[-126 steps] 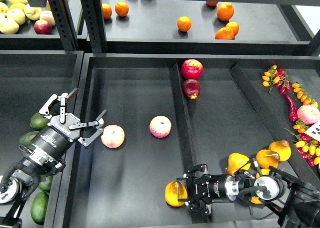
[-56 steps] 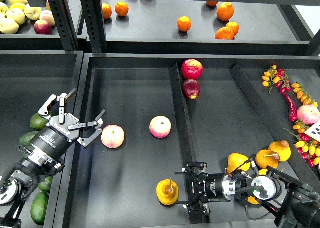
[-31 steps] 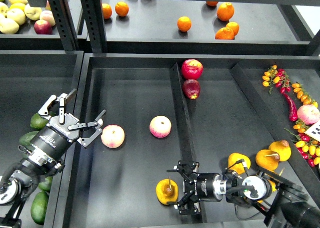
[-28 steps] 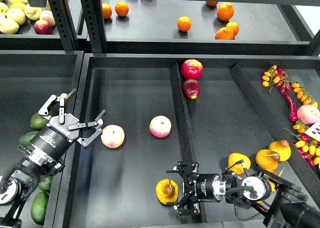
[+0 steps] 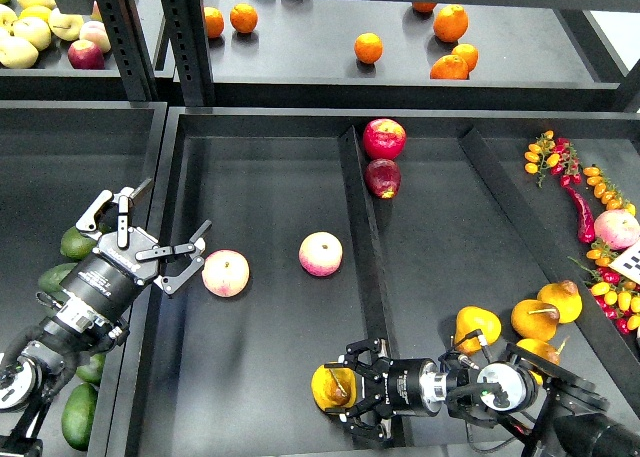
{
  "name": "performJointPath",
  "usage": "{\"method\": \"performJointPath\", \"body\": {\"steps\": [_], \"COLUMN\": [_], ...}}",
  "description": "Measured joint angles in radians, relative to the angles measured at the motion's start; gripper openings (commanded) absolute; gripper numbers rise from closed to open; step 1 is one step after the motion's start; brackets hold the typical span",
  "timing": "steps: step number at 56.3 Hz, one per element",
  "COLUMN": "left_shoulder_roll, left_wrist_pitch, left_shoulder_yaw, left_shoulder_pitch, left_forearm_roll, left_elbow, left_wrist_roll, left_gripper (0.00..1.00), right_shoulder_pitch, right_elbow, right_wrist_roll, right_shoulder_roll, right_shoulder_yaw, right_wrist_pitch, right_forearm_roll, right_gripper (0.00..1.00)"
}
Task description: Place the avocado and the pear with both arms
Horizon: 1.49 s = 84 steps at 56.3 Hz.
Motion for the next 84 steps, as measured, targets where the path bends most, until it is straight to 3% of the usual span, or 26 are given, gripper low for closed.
{"method": "performJointPath", "body": {"steps": [14,56,71,84], "left_shoulder_roll": [0.000,0.000,0.000,0.000], "left_wrist_pitch": [0.000,0.000,0.000,0.000], "left_shoulder_yaw": [0.000,0.004,0.007,0.006], "left_shoulder_pitch": [0.000,0.005,0.005,0.009], "left_forearm_roll": [0.000,0.000,0.000,0.000], "left_elbow": [0.000,0.003,0.004,0.002], "left_wrist_roll": [0.000,0.000,0.000,0.000], "left_gripper": [0.99,0.99,0.99,0.99], "right_shoulder_pitch": [-0.005,0.009,-0.007,-0.033], "right_elbow": [0.001,0.035,0.038,0.042], "right_wrist_roll": [0.000,0.000,0.000,0.000], "right_shoulder_roll": [-0.003,-0.023,-0.022,-0.018], "right_shoulder_yaw": [0.001,0.105,0.104,0.092], "right_wrist_pitch": [-0.001,-0.001,-0.005,0.001], "right_forearm_roll": [0.025,0.061,0.058,0.026], "right_gripper": [0.38,0.37,0.76,0.86]}}
